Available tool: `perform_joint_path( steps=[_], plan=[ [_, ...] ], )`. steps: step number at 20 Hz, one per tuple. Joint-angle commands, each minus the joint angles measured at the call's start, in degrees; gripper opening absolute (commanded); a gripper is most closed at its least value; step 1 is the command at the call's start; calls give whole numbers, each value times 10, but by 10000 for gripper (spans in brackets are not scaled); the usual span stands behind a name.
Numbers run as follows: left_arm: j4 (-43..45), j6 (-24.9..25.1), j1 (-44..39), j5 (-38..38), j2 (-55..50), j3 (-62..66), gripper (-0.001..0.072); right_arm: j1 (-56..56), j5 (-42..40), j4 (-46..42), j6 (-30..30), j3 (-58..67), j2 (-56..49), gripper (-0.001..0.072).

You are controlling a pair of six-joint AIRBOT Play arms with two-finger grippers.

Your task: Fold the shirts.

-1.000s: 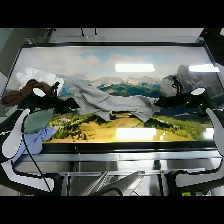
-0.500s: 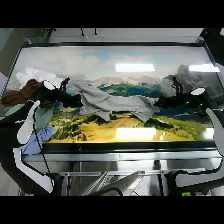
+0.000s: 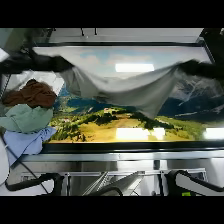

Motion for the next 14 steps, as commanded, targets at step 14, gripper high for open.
perform_joint_path(
  steps=[14],
  plan=[
    [-70,-9,184,-94,260,-30,11,-132,71,92,1,55,130,12]
  ],
)
